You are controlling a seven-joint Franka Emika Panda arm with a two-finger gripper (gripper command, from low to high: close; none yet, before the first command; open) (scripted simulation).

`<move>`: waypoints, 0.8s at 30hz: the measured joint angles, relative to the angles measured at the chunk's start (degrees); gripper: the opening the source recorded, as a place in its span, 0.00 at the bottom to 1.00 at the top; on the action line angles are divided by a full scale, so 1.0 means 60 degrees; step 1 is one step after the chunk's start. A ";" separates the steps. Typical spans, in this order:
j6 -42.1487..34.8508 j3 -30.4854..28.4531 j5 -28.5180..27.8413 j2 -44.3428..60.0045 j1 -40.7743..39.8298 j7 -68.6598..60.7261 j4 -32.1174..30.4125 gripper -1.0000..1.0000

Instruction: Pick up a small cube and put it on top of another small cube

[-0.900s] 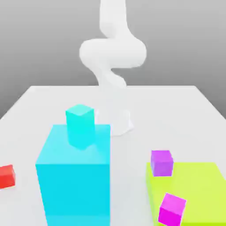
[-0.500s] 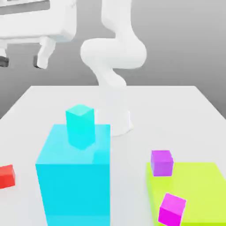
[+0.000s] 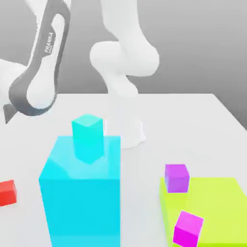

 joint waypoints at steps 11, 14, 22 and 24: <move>0.1073 0.0741 0.0722 0.1447 -0.0672 -0.0501 0.0280 0.00; 0.0456 0.0374 0.0254 0.0639 -0.0405 -0.0142 0.0094 0.00; -0.0363 0.0827 -0.1134 0.0151 -0.0004 -0.2282 0.0586 0.00; -0.0449 0.1003 -0.1565 0.0266 0.0002 -0.3198 0.0813 0.00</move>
